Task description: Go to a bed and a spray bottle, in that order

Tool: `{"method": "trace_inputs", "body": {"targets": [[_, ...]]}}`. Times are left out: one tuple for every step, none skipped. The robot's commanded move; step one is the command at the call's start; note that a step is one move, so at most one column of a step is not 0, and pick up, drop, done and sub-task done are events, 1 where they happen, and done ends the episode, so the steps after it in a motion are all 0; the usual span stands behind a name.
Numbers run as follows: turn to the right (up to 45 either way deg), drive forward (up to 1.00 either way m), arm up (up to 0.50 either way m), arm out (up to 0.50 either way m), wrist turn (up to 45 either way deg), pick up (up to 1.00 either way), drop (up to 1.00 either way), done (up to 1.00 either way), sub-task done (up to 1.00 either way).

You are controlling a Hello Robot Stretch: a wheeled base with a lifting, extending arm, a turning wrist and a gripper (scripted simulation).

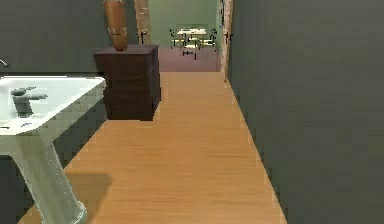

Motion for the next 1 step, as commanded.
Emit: {"method": "trace_inputs", "body": {"targets": [[0.0,0.55,0.0,0.0,0.0,0.0,0.0,0.0,0.0]]}}
